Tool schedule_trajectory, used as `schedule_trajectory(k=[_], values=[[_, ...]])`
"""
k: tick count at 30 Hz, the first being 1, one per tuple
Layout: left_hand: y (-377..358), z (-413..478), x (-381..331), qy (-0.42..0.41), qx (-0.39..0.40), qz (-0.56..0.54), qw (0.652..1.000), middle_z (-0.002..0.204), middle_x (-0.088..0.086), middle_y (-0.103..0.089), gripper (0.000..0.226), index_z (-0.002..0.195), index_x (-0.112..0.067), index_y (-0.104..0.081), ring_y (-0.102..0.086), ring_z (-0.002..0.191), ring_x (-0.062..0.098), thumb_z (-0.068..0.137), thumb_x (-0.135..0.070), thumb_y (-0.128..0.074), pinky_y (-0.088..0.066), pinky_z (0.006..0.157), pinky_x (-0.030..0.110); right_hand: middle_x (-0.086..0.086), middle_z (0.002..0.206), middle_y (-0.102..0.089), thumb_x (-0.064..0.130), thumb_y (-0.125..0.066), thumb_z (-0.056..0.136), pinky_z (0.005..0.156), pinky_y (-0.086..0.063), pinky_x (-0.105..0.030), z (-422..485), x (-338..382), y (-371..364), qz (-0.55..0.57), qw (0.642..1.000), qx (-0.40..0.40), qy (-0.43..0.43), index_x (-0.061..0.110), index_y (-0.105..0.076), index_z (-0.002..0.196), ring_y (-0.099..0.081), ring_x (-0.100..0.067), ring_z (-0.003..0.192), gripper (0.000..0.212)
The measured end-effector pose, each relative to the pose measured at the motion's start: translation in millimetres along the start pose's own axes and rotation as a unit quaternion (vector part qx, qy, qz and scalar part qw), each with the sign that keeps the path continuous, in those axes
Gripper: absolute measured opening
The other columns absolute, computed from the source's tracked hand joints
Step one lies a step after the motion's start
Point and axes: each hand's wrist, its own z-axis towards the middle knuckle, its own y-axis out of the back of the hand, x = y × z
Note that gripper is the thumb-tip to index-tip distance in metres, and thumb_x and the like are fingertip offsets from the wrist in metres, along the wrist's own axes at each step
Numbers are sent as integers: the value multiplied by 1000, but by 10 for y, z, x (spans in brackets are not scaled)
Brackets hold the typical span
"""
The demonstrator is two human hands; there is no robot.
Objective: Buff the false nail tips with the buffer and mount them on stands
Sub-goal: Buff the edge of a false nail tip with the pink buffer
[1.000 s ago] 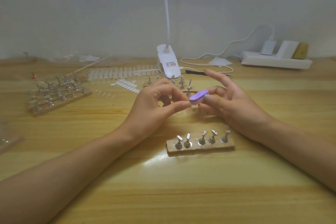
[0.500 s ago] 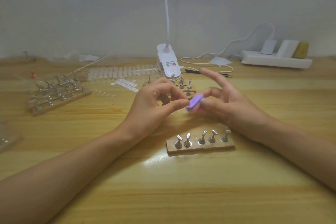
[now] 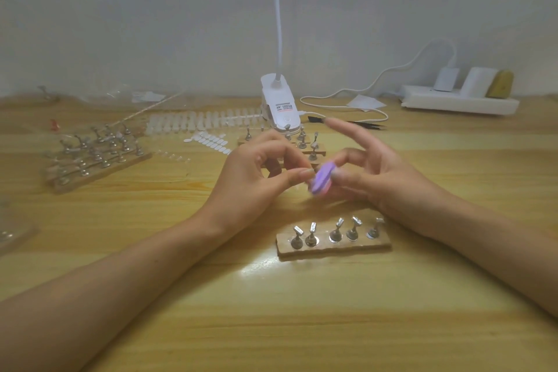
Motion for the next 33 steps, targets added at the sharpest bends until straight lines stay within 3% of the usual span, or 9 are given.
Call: schedule_trajectory(k=[2, 5, 8, 12, 15, 19, 28, 33], values=[[1, 2, -1, -3, -2, 2, 1000, 84, -5, -62, 6, 77, -22, -72, -53, 66, 2, 78, -21, -78, -43, 67, 14, -15, 100, -66, 6, -68, 84, 82, -60, -35, -1, -7, -14, -18, 1000, 15, 6, 30, -40, 148, -73, -34, 93, 75], [1, 2, -3, -6, -8, 9, 1000, 82, -8, -61, 10, 77, -23, -72, -53, 65, 1, 78, -18, -79, -42, 66, 11, -14, 95, -64, 6, -68, 78, 76, -60, -30, 8, -7, 16, 36, 998, -47, 2, 22, -39, 149, -73, -28, 85, 78], [-1, -2, -10, -14, -5, 18, 1000, 82, -8, -60, 11, 76, -26, -71, -54, 67, 1, 79, -19, -79, -41, 65, 10, -11, 95, -66, 9, -71, 80, 80, -60, -33, -8, 6, -25, -9, 1000, 18, -12, 30, -42, 147, -73, -31, 94, 77], [-3, -7, -13, -14, -8, 16, 1000, 84, -7, -61, 12, 76, -27, -70, -52, 66, 2, 79, -19, -79, -41, 65, 10, -10, 91, -66, 6, -68, 78, 75, -60, -29, 14, -3, 13, 39, 998, -45, -6, 22, -41, 148, -73, -27, 86, 76], [-1, -9, -17, -16, -3, 20, 1000, 84, -8, -60, 10, 76, -26, -71, -52, 66, 2, 79, -20, -79, -41, 65, 11, -11, 95, -68, 7, -70, 80, 79, -60, -32, 6, 12, -17, 7, 1000, 12, -17, 28, -42, 147, -74, -30, 94, 75], [0, -11, -12, -14, 1, 20, 1000, 85, -8, -60, 11, 76, -28, -70, -51, 65, 3, 79, -21, -79, -40, 65, 10, -13, 92, -67, 9, -67, 80, 76, -60, -31, 18, -1, 13, 42, 998, -40, -13, 19, -45, 144, -72, -27, 91, 68], [1, -10, -14, -14, 3, 18, 1000, 84, -8, -60, 11, 76, -27, -71, -52, 66, 2, 80, -20, -79, -41, 65, 11, -13, 93, -65, 8, -72, 82, 77, -60, -33, -13, 28, -18, 9, 999, 33, -15, 24, -46, 144, -73, -28, 92, 70], [3, -8, -7, -11, -8, 8, 1000, 84, -8, -62, 14, 75, -28, -70, -52, 65, 1, 79, -18, -79, -41, 66, 9, -17, 97, -63, 7, -65, 80, 74, -60, -31, 7, 26, 7, 56, 998, -34, -10, 18, -45, 145, -72, -26, 90, 69]])
